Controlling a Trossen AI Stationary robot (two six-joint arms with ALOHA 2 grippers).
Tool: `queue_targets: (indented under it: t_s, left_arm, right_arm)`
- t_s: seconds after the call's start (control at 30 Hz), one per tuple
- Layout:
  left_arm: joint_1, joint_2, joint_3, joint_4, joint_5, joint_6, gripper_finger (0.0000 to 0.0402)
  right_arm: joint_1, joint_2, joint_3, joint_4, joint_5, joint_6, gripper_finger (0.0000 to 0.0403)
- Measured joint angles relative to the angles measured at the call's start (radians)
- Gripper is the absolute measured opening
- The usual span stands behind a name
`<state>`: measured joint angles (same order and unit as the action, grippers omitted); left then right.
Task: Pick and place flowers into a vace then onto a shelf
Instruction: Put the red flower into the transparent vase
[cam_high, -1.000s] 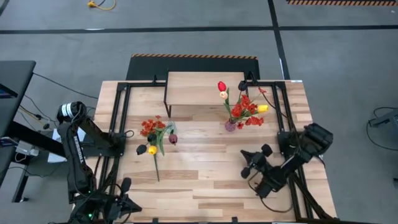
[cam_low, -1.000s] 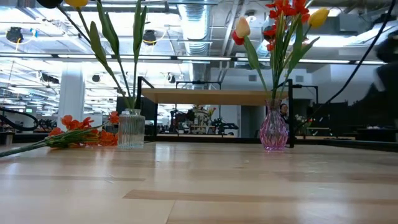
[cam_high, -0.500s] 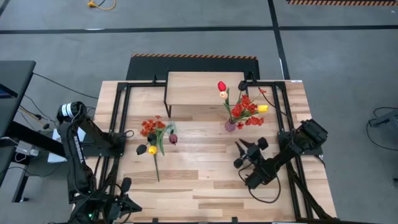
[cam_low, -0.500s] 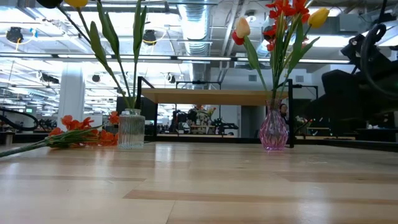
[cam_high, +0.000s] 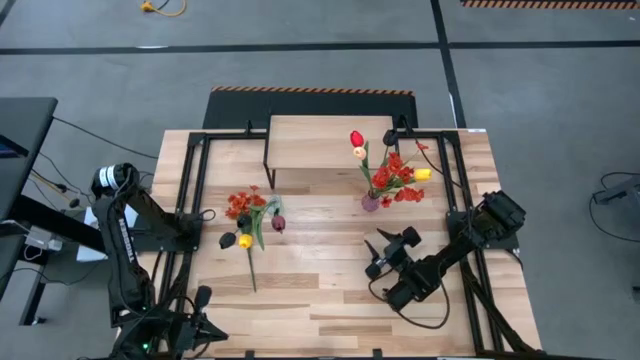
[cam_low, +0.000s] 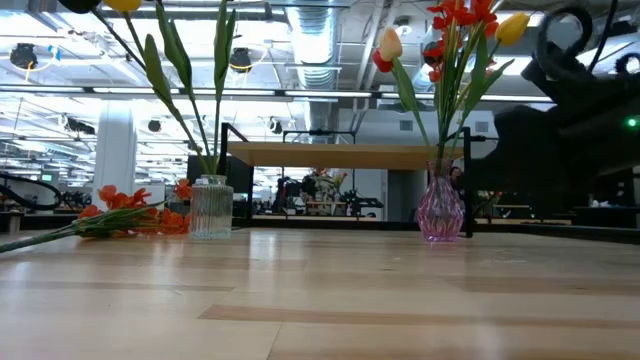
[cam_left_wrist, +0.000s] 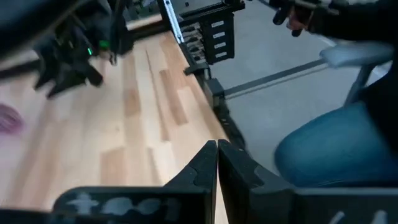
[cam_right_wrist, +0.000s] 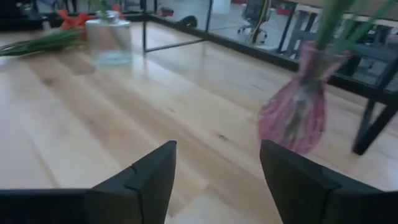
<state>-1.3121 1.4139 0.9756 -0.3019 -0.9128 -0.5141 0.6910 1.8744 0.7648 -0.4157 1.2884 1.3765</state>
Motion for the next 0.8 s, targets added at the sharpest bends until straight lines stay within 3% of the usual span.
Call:
queue_targets:
  t_s: [0.2, 0.53, 0.67, 0.8]
  left_arm:
    - [0.0, 0.0, 0.0, -0.075, 0.038, -0.314, 0.0]
    - [0.022, 0.007, 0.0, -0.352, -0.131, -0.943, 0.0]
    - [0.074, 0.04, 0.0, -0.425, -0.109, -1.089, 0.0008]
    - [0.128, 0.064, 0.0, -0.457, -0.07, -1.182, 0.0041]
  right_arm:
    - [0.0, 0.0, 0.034, 0.057, -0.038, -0.102, 0.0224]
    - [0.0, 0.0, 0.037, 0.059, -0.041, -0.102, 0.0206]
    - [0.002, 0.0, 0.037, 0.056, -0.041, -0.105, 0.0199]
    - [0.002, 0.0, 0.037, 0.059, -0.042, -0.128, 0.0194]
